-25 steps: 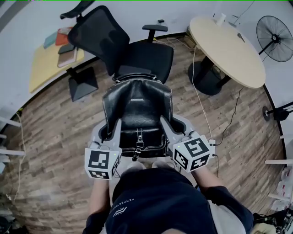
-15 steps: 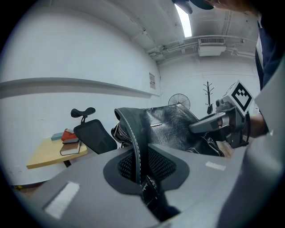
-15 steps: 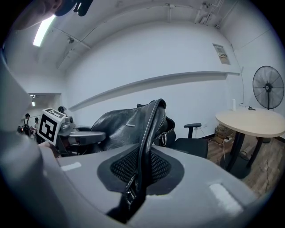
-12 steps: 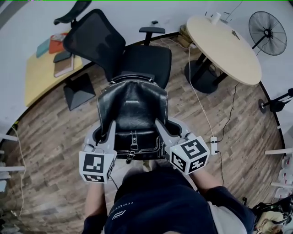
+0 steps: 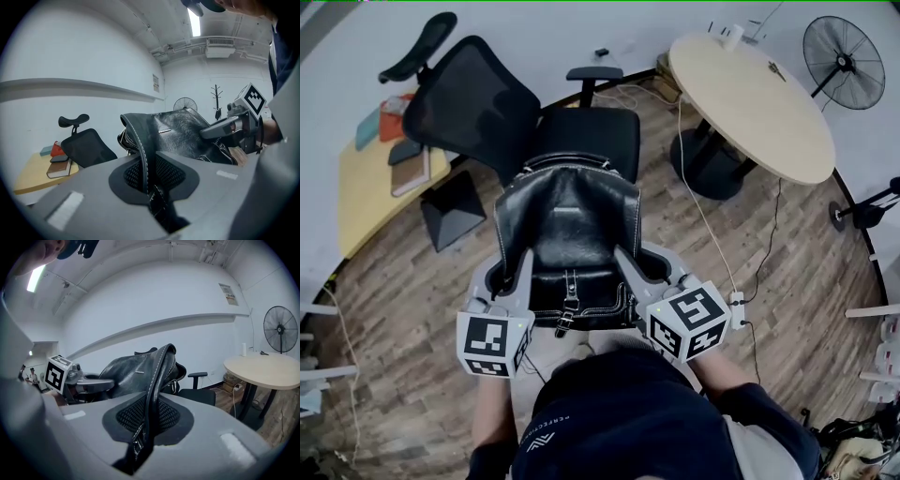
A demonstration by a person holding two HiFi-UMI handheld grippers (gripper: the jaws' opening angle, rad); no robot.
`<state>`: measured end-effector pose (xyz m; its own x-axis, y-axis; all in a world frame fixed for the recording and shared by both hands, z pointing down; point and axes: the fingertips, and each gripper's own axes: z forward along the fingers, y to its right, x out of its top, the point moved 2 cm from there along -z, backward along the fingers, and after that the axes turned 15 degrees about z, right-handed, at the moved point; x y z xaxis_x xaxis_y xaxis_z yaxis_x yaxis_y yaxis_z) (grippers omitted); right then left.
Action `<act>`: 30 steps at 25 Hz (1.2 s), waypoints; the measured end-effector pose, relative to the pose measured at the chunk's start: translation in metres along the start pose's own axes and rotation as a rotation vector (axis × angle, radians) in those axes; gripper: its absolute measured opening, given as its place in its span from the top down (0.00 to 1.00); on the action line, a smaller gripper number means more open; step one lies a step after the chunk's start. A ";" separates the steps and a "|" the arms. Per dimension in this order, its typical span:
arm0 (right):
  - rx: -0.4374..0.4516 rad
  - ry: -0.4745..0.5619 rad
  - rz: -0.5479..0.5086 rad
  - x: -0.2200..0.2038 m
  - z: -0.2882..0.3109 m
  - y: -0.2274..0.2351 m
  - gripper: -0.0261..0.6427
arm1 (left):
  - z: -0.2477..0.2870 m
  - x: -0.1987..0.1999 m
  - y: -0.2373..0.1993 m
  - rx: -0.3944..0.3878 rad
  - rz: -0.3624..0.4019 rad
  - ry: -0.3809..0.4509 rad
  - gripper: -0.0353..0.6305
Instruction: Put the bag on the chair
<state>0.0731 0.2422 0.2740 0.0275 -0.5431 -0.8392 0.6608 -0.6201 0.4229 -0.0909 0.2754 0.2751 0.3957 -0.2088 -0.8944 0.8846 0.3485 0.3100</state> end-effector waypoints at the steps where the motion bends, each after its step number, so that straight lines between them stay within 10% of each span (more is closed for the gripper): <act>1: 0.001 0.007 -0.001 0.008 0.003 0.008 0.90 | 0.010 0.006 -0.003 0.003 0.007 0.006 0.86; 30: -0.044 0.080 -0.030 0.119 0.091 0.118 0.90 | 0.180 0.062 -0.065 -0.021 0.068 0.044 0.86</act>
<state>0.0862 0.0534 0.2550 0.0660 -0.4766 -0.8766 0.6943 -0.6090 0.3834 -0.0789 0.0749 0.2576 0.4435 -0.1440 -0.8846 0.8502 0.3800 0.3644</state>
